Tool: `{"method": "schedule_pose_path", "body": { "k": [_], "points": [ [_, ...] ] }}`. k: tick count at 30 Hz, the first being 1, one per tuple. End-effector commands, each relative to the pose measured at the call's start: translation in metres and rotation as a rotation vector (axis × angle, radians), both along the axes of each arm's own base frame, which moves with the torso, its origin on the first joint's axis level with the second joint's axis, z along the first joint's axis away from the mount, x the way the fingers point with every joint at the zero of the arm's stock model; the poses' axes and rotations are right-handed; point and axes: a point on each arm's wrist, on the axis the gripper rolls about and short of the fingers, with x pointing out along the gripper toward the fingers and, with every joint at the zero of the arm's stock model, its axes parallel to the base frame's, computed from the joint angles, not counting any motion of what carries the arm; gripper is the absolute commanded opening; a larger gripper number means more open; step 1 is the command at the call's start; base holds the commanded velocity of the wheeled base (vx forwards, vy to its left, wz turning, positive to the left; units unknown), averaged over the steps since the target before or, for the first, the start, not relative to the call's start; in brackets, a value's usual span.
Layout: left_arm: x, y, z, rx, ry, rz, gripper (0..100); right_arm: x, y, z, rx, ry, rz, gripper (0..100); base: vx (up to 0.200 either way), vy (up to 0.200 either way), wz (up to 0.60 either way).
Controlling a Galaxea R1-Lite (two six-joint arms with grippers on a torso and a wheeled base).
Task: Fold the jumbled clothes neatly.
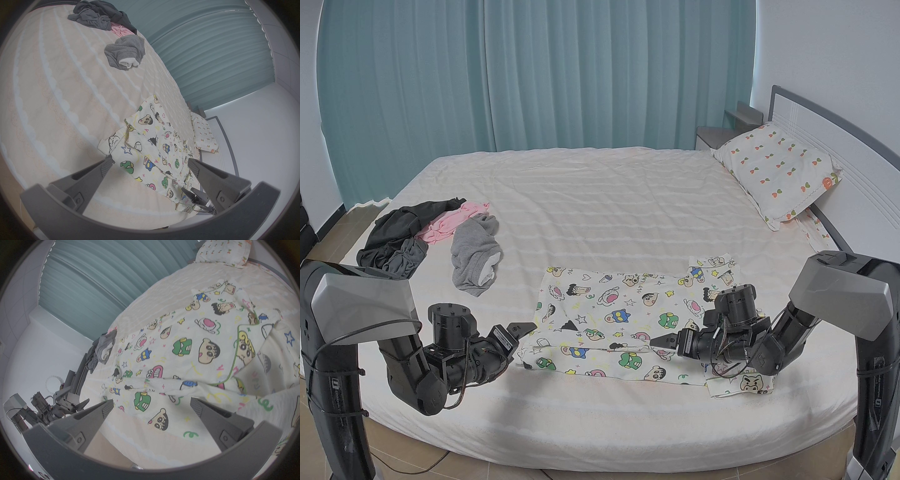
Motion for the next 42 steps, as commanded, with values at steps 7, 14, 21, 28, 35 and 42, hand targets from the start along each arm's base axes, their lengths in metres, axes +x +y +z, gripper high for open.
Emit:
{"method": "schedule_pose_path", "body": {
  "k": [7, 14, 21, 28, 35, 42],
  "points": [
    [0.000, 0.000, -0.002, 0.003, -0.003, 0.006, 100, 0.016, 0.002, -0.006, 0.006, -0.015, -0.016, 100, 0.000, 0.000, 0.00],
    [0.000, 0.000, -0.003, 0.003, -0.006, 0.007, 100, 0.028, 0.001, -0.008, -0.003, -0.028, -0.049, 100, 0.000, 0.000, 0.00],
    [0.001, -0.001, -0.002, 0.003, -0.008, 0.011, 100, 0.039, -0.003, -0.013, -0.008, -0.044, -0.083, 100, 0.000, 0.000, 0.00],
    [0.005, -0.002, 0.003, -0.016, -0.027, 0.014, 100, 0.041, -0.002, -0.010, 0.050, -0.035, -0.128, 100, 0.000, 0.000, 0.00],
    [0.017, -0.018, 0.011, -0.048, -0.009, 0.008, 100, 0.023, -0.003, 0.014, 0.147, -0.096, -0.156, 100, 0.000, 0.000, 0.00],
    [0.045, -0.056, 0.017, 0.024, 0.109, 0.027, 100, -0.001, 0.001, 0.009, 0.178, -0.162, -0.124, 100, 0.000, 0.000, 0.00]
  ]
}}
